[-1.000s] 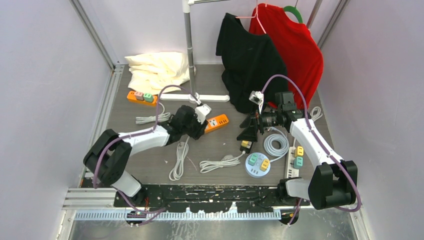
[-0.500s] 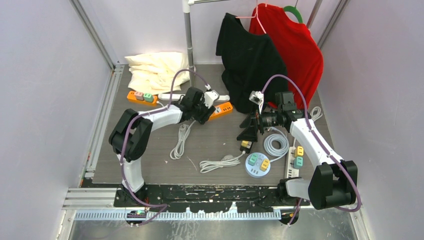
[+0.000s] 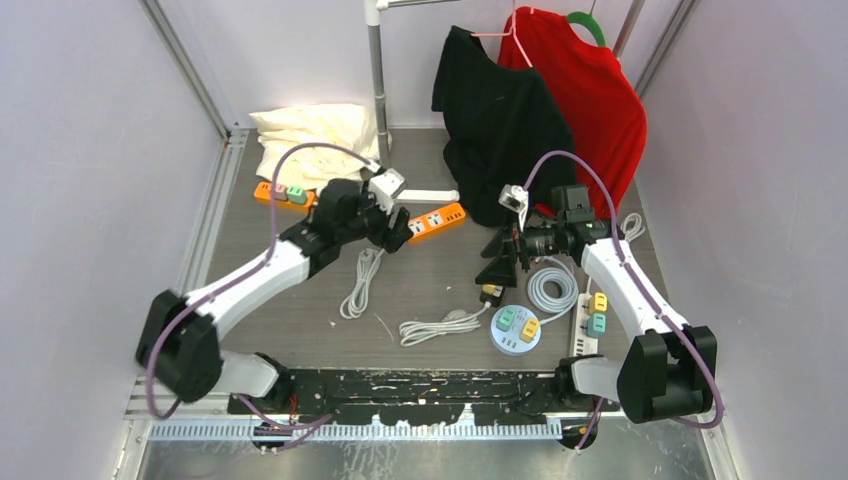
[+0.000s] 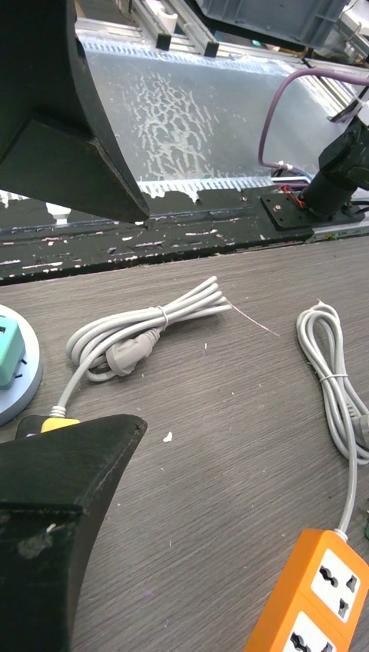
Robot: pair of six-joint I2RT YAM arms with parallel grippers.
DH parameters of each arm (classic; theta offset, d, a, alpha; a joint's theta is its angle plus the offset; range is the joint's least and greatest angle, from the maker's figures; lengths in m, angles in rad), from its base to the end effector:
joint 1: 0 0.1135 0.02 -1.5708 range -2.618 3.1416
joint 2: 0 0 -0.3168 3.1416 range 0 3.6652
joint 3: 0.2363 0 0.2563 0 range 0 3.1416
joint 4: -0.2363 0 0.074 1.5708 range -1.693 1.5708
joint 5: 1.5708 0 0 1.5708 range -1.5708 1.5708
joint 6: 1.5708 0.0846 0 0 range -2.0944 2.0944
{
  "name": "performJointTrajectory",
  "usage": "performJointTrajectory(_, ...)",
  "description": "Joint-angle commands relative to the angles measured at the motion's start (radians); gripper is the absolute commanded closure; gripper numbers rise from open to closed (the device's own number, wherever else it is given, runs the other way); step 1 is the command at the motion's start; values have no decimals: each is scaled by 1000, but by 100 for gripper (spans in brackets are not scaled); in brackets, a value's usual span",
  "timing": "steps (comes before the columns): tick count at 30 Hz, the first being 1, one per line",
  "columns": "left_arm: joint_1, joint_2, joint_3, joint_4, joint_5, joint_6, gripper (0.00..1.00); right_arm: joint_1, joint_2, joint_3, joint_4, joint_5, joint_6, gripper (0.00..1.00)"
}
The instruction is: Pull the plug off the socket
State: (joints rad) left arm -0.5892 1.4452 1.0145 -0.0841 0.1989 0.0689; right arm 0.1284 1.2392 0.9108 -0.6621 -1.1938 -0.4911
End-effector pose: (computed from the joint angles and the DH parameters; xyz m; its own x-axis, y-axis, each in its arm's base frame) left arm 0.2970 -0.2186 0.3010 -0.3610 0.3225 -0.8750 0.7143 0.6989 -0.0371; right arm 0.2178 0.1074 0.3015 -0.4707 -0.2358 -0.8502 -0.8785 0.2139 0.4271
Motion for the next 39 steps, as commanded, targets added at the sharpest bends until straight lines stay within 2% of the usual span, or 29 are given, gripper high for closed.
performJointTrajectory(1,-4,-216,-194,185,165,-216,29,-14,-46,44,-27,0,-51,0)
performJointTrajectory(9,-3,-473,-487,380,198,-543,13,-43,-65,55,-63,16,-92,0)
performJointTrajectory(12,-3,-506,-554,446,212,-656,2,-58,-73,55,-69,17,-100,0)
performJointTrajectory(15,-3,-505,-622,568,214,-769,0,-75,-80,57,-70,14,-100,0)
performJointTrajectory(20,-2,-461,-718,713,122,-1012,0,-91,-84,56,-72,5,-100,0)
performJointTrajectory(23,-3,-424,-736,776,127,-1046,0,-95,-84,55,-72,2,-101,0)
performJointTrajectory(28,-3,-378,-707,736,134,-1063,0,-95,-83,55,-74,3,-101,0)
performJointTrajectory(36,-6,-237,-648,822,291,-1106,5,-96,-82,55,-74,5,-103,0)
performJointTrajectory(39,-48,-185,-611,844,320,-1098,8,-96,-83,55,-74,5,-103,0)
